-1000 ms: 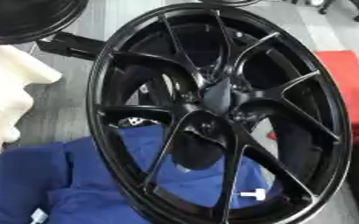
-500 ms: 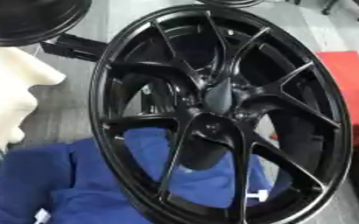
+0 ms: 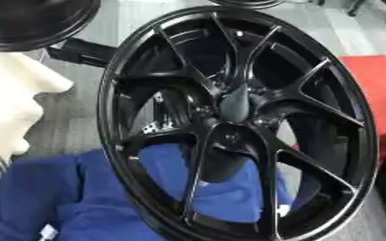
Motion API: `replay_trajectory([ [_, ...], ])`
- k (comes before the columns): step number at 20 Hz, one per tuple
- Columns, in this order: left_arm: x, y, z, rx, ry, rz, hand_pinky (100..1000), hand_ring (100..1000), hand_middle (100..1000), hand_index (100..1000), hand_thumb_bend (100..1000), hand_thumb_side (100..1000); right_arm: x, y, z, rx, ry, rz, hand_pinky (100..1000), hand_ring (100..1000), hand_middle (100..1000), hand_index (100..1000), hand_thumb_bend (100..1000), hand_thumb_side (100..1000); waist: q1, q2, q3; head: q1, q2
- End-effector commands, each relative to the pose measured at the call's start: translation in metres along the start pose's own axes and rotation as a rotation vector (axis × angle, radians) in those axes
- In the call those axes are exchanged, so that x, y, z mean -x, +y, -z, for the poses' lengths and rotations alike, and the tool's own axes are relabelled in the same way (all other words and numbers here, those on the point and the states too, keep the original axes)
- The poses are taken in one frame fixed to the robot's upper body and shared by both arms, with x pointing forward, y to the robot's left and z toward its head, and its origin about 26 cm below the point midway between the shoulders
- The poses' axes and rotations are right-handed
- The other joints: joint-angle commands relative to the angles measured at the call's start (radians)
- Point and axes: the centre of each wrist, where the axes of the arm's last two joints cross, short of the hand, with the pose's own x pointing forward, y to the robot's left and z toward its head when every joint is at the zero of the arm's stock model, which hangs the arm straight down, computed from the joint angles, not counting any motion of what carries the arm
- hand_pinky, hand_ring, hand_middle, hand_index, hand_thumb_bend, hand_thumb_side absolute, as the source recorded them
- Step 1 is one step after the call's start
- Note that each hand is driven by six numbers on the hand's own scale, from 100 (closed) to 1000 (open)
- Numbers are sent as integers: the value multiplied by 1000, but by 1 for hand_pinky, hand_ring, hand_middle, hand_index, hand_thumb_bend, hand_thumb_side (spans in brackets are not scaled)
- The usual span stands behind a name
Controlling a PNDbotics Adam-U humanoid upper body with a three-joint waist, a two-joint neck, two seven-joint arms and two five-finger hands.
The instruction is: Pull the pin out of the wheel hub.
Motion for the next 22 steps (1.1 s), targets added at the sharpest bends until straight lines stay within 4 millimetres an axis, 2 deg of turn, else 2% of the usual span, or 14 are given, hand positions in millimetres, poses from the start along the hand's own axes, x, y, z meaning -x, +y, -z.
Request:
replay_trajectory([
  [1,-9,1,4,-1,-38,-3,781,761,700,747,522,597,-23,-22,1,91,-99,45,851,888,861,899,218,393,2,-28,-3,-1,4],
  [4,-9,0,5,3,-40,-7,781,761,700,747,521,597,-48,-26,-5,125,-191,111,839,843,805,851,132,381,2,-29,0,-4,3],
  [6,-10,0,5,6,-40,-9,781,760,700,747,522,596,-66,-28,-10,131,-261,142,838,838,800,846,116,366,2,-30,2,-6,3],
  [7,-10,-1,5,7,-39,-10,781,760,700,747,522,596,-74,-29,-13,128,-288,142,839,840,801,848,139,328,2,-31,3,-7,3],
  [9,-10,-1,5,10,-40,-10,781,760,700,747,522,596,-87,-32,-18,123,-324,123,836,835,796,843,151,308,2,-32,5,-9,2],
  [16,-11,-2,5,17,-41,-15,781,760,699,747,523,596,-129,-34,-34,88,-462,127,834,820,777,827,118,329,-2,-38,11,-12,3],
  [19,-11,-3,5,22,-42,-17,781,760,699,746,523,596,-142,-34,-40,66,-514,144,839,821,777,826,100,329,-3,-40,13,-14,3],
  [22,-11,-3,5,25,-42,-18,781,760,699,746,524,595,-151,-32,-45,36,-552,166,844,821,777,824,100,366,-3,-41,14,-16,5],
])
